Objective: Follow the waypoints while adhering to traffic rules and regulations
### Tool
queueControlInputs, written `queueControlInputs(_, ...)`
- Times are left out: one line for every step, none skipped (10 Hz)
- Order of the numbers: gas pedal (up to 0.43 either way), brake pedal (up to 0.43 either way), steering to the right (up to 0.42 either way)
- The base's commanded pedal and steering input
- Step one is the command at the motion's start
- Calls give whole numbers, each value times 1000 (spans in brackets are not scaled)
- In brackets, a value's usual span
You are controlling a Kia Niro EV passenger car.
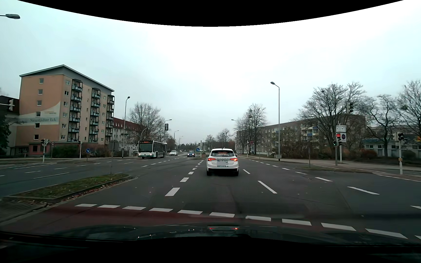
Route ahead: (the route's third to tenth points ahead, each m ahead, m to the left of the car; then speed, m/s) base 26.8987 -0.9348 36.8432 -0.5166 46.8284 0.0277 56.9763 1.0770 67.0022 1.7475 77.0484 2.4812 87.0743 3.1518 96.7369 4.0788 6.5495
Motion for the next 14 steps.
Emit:
queueControlInputs(299,0,-12)
queueControlInputs(299,0,-12)
queueControlInputs(299,0,-12)
queueControlInputs(299,0,-12)
queueControlInputs(299,0,-12)
queueControlInputs(299,0,-12)
queueControlInputs(299,0,-12)
queueControlInputs(299,0,-12)
queueControlInputs(299,0,-12)
queueControlInputs(299,0,-11)
queueControlInputs(299,0,-8)
queueControlInputs(299,0,-6)
queueControlInputs(299,0,-5)
queueControlInputs(299,0,-5)
